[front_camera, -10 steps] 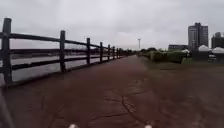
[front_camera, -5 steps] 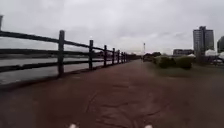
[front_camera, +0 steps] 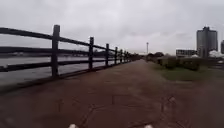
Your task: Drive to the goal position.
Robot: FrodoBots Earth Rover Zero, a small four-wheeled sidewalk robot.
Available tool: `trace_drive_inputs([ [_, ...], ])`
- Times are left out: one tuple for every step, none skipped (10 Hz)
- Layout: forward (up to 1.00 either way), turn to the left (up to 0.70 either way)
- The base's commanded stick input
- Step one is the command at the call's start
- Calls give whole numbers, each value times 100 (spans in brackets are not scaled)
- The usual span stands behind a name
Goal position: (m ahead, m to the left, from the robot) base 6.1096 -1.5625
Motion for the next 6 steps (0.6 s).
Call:
trace_drive_inputs([
  [100, -40],
  [100, -40],
  [100, -40],
  [100, -21],
  [100, 0],
  [100, 0],
])
